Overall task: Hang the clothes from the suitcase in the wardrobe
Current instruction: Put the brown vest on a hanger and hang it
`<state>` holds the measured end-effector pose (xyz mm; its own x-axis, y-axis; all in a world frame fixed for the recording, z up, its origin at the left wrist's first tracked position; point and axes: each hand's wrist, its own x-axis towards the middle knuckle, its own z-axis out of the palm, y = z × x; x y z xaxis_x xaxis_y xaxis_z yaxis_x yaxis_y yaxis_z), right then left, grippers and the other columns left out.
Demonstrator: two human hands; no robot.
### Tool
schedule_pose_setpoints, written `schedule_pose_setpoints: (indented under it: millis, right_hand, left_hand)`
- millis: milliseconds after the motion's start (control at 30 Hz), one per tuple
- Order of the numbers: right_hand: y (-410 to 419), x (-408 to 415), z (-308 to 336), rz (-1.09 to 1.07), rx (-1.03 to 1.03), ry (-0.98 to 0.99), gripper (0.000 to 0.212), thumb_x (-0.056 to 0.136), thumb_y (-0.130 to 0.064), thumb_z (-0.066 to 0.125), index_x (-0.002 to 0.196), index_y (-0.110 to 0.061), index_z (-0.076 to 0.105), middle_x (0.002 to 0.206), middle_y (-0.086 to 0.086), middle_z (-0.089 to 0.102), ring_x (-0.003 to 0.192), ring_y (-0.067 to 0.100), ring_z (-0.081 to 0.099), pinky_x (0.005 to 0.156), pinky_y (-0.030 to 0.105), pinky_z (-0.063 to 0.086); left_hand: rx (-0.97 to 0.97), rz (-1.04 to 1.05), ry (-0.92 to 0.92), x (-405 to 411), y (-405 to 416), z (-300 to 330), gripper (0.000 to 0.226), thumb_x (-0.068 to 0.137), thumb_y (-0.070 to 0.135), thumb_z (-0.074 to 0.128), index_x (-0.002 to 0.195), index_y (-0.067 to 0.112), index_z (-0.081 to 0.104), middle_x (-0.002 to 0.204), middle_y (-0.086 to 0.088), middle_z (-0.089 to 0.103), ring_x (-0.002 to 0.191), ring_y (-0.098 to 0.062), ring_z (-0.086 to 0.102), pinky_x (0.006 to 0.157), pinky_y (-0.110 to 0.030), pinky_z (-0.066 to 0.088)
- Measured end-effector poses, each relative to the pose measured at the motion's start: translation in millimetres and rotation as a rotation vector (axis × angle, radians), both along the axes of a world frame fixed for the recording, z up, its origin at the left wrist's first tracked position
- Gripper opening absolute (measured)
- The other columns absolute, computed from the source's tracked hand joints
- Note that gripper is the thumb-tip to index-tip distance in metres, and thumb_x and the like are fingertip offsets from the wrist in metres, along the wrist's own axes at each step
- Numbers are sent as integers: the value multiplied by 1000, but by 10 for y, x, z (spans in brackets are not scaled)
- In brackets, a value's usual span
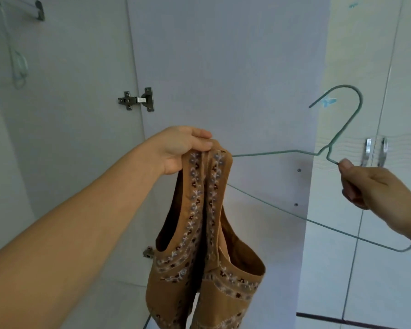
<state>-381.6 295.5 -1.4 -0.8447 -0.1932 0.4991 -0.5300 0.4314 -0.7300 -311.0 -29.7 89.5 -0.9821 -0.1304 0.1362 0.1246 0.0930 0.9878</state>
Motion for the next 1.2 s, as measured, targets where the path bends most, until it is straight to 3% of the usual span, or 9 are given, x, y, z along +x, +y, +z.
schedule_pose_setpoints:
  millis: [167,300,433,633,767,900,1000,1067,1200]
  right_hand:
    - [-90,11,-4,160,-5,-21,74,70,-83,47,49,-13,39,45,-5,28,48,17,23,46,19,25]
    - [1,-34,3,282,-26,-46,72,78,-74,53,50,-10,34,52,12,20,51,18,18,45,17,23]
    - [4,-21,-32,360,-64,-92,76,67,-81,58,49,-12,33,55,13,16,51,17,16,44,17,23]
    - [-285,46,-165,408,-106,-103,75,61,-84,58,47,-14,36,47,7,20,45,15,19,45,12,28]
    - [-250,61,-188,464,-184,-115,76,65,-80,61,48,-12,33,52,9,16,49,15,16,45,14,27]
    - [-274,69,-174,466,-251,-155,78,63,-80,63,48,-11,30,52,6,13,49,14,15,44,18,22]
    - [-517,107,-150,492,-299,-127,72,65,-79,61,47,-15,34,50,6,15,45,12,16,43,18,21]
    - [-671,148,-132,475,-310,-104,69,71,-77,57,48,-16,37,48,7,19,43,13,19,44,19,23]
    - [-988,274,-46,324,-209,-11,59,95,-53,39,49,-15,43,44,-3,37,42,11,33,55,25,30]
  left_hand:
    - [-345,-34,-122,13,33,-6,42,87,-14,55,118,13,59,107,-12,62,84,-23,65,70,-36,59]
    - [-552,138,-59,2,-118,-13,50,80,-15,57,102,30,63,118,-10,56,106,-28,57,91,-45,53]
    - [-552,-99,-30,88,-165,-17,48,86,-15,53,111,25,64,111,-5,68,95,-13,64,74,-21,50]
    - [-985,-154,-173,81,-156,78,50,85,1,68,127,25,55,113,-1,63,100,-19,64,81,-33,56]
    - [-986,-31,-198,172,-406,155,33,78,8,77,108,18,65,106,-10,68,95,-25,67,75,-33,56]
    - [-926,-149,-88,341,-372,227,33,77,23,76,109,23,68,105,0,72,99,-17,66,89,-26,48]
    - [-1469,-35,-89,288,-85,268,15,88,40,64,102,36,68,108,4,69,95,-11,62,79,-17,42]
    - [-1921,258,-117,237,64,280,39,92,59,44,122,39,61,120,0,60,113,-21,52,89,-32,36]
    - [-1829,230,165,150,306,253,40,95,54,41,119,30,63,102,-2,50,109,-25,46,87,-34,36]
